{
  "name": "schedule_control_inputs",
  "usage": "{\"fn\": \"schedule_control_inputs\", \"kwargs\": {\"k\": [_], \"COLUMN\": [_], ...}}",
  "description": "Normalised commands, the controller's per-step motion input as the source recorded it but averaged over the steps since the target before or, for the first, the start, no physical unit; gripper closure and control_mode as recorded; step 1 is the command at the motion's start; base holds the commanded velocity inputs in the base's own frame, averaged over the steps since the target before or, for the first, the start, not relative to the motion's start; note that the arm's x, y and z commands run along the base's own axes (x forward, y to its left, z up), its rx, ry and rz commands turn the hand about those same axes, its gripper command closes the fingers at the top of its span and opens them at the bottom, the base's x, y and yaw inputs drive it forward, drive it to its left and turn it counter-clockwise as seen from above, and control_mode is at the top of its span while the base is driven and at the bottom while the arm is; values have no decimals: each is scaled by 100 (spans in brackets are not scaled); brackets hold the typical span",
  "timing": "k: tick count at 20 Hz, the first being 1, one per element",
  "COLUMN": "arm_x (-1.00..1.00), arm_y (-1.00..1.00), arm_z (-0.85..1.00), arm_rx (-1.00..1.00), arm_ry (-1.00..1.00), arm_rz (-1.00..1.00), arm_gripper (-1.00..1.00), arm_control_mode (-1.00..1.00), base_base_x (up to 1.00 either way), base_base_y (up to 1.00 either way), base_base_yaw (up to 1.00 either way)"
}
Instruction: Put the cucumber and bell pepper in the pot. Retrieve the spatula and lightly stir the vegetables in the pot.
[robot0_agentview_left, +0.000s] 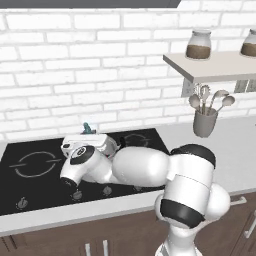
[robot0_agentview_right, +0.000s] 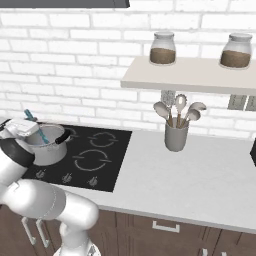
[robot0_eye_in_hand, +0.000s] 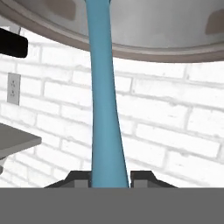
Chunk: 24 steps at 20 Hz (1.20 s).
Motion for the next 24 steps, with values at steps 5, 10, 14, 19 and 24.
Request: {"fn": "schedule_control_inputs", "kwargs": {"k": [5, 10, 14, 19, 24], "arm_x": [0, 0, -20, -26, -7], "arm_y": [33, 37, 26, 10, -7], "arm_z": [6, 0, 0, 0, -22], "arm_rx": [0, 0, 0, 0, 0], "arm_ry": [-16, 8, 7, 7, 2], "arm_rz": [0, 0, 0, 0, 0], "arm_gripper": [100, 100, 100, 100, 100], "arm_control_mode": [-100, -100, -100, -100, -100], "base_base_x": [0, 0, 0, 0, 0], "base_base_y": [0, 0, 0, 0, 0], "base_base_yaw": [0, 0, 0, 0, 0]}}
